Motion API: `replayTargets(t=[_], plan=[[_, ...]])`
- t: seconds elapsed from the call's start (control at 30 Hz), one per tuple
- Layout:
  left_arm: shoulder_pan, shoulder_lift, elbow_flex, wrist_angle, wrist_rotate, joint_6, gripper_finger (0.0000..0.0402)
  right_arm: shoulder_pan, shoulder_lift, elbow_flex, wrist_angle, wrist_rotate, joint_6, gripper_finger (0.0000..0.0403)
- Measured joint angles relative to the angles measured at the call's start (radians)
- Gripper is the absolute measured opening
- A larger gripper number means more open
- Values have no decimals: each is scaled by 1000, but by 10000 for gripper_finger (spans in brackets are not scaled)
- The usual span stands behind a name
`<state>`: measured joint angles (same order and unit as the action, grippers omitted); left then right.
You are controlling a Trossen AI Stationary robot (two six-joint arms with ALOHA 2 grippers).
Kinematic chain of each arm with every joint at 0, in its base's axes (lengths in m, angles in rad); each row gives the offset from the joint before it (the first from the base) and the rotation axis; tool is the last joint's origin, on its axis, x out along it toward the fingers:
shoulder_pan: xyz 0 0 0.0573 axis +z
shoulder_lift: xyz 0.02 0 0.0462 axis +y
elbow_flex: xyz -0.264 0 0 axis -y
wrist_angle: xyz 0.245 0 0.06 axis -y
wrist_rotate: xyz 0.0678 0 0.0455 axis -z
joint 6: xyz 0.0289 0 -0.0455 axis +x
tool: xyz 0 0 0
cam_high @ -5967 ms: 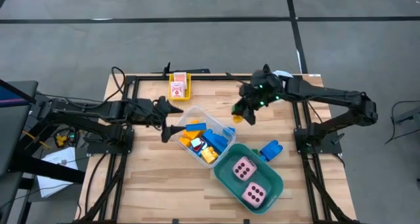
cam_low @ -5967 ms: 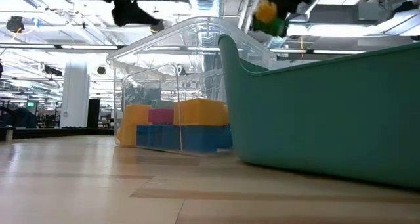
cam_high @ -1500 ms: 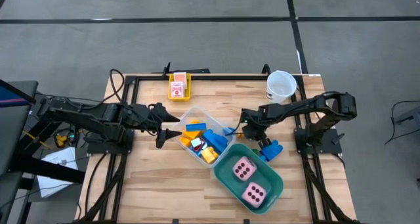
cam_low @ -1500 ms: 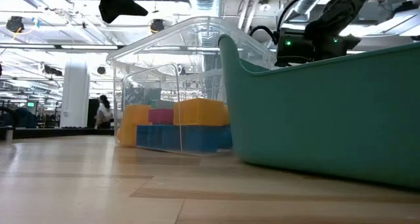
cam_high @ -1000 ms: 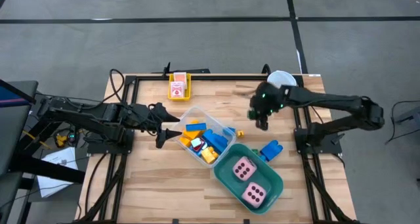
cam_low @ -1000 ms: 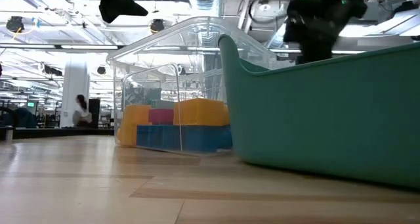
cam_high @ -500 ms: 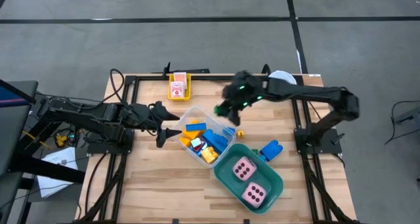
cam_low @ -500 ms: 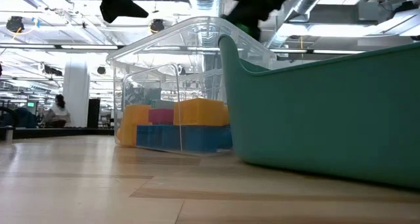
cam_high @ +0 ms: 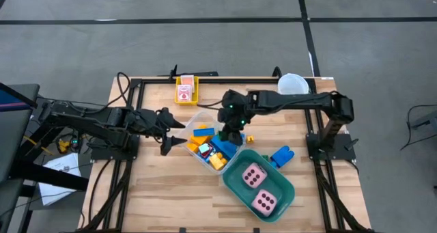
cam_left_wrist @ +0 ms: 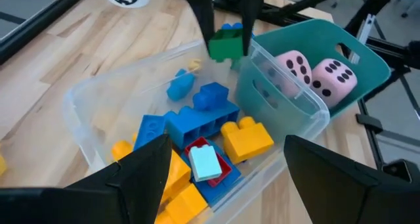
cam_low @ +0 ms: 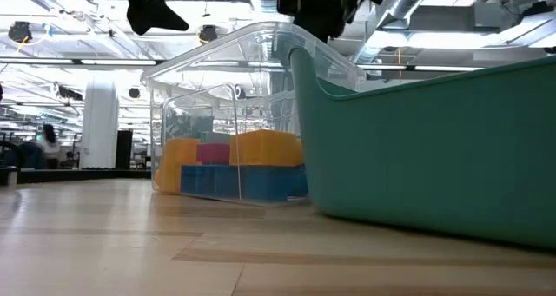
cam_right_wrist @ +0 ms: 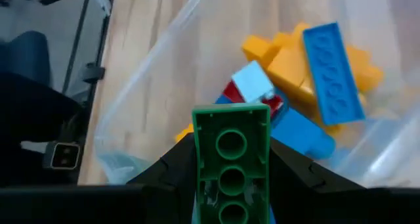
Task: Pick & Place Toys
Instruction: Put the green game piece into the transparent bin, then put the blue game piece into the transparent bin
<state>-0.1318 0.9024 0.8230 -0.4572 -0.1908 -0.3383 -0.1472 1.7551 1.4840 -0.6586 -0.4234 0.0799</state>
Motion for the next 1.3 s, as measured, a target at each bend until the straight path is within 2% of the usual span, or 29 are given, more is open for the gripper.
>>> replayTargets(t=[0.63,0.7,0.87,0.97,1.13,1.3], plan=[[0,0,0,1,6,46,290,4,-2,-1,9,5,27,130],[0,0,0,1,6,46,290,4,-2,-1,10,2,26,158],[0,0,0,1,6,46,290,2,-2,-1,9,3,26,292],[0,0,0,1,6,46,290,-1,-2,-1,8,3,37,335],[0,0,0,1,4,46,290,-55,-73,-1,-32,6,53,345],[0,-16,0,-2,-36,47,290,-161,-202,0,-169,115,15,329]])
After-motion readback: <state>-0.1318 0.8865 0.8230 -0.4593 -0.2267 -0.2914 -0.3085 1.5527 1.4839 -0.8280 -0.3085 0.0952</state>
